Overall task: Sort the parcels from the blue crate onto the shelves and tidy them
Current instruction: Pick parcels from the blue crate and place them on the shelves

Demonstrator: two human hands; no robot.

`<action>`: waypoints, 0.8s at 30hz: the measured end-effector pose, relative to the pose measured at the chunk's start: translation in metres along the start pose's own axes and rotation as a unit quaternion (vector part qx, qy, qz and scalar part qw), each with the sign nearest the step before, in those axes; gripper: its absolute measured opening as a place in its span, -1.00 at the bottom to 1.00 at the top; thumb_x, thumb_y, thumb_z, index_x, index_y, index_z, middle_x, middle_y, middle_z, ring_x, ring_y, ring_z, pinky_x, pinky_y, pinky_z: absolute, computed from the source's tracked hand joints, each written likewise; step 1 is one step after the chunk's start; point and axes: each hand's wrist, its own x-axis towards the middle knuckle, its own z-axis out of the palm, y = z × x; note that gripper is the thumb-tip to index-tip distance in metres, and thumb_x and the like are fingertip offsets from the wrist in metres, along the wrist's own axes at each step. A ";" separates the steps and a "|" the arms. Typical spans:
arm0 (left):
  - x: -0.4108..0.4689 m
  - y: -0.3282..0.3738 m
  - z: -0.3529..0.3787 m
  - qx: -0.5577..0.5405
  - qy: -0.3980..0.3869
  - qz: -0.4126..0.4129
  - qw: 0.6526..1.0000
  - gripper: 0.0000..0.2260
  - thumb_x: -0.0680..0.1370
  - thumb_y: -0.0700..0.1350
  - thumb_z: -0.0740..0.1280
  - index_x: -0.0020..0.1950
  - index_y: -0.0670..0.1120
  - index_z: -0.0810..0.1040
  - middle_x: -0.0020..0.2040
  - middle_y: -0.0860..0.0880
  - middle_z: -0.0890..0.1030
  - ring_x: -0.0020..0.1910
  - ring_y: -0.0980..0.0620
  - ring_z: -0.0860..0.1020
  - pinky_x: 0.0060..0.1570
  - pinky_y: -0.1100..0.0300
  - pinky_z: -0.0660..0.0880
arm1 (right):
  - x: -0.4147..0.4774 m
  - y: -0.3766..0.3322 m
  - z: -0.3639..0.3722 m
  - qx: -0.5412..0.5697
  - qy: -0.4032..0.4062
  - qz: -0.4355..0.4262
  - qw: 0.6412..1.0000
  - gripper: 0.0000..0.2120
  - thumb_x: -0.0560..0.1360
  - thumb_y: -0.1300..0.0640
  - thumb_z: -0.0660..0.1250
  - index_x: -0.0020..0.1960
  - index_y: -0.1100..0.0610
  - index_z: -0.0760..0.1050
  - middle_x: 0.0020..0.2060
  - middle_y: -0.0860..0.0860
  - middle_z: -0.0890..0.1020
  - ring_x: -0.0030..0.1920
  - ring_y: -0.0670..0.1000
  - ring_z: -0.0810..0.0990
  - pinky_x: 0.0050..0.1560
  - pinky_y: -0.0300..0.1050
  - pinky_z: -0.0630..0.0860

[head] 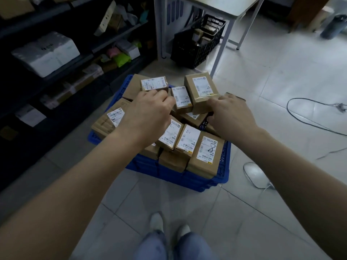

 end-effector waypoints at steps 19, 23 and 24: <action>0.020 -0.011 0.069 -0.029 -0.028 -0.103 0.994 -0.81 0.44 -0.23 0.37 0.03 -0.22 0.56 -0.08 -0.17 0.60 -0.10 -0.16 0.56 -0.10 -0.05 0.49 | 0.114 0.004 0.072 -0.047 -0.081 -0.212 0.973 -0.62 0.57 0.15 0.28 0.37 0.02 0.39 0.21 0.06 0.53 0.23 0.10 0.45 0.17 0.01 0.45; 0.033 0.016 0.075 -0.005 0.000 -0.147 0.989 -0.83 0.44 -0.20 0.36 0.01 -0.20 0.56 -0.12 -0.14 0.59 -0.15 -0.12 0.55 -0.12 -0.01 0.46 | 0.128 0.020 0.074 -0.060 -0.082 -0.290 0.952 -0.62 0.58 0.13 0.28 0.39 0.04 0.38 0.24 0.06 0.52 0.26 0.10 0.43 0.24 0.02 0.43; 0.036 0.024 0.077 -0.003 0.005 -0.160 0.987 -0.82 0.44 -0.19 0.34 0.02 -0.20 0.56 -0.12 -0.14 0.59 -0.15 -0.13 0.55 -0.13 -0.01 0.46 | 0.132 0.025 0.074 -0.065 -0.080 -0.306 0.946 -0.61 0.58 0.14 0.27 0.40 0.03 0.37 0.24 0.07 0.52 0.27 0.10 0.43 0.23 0.02 0.43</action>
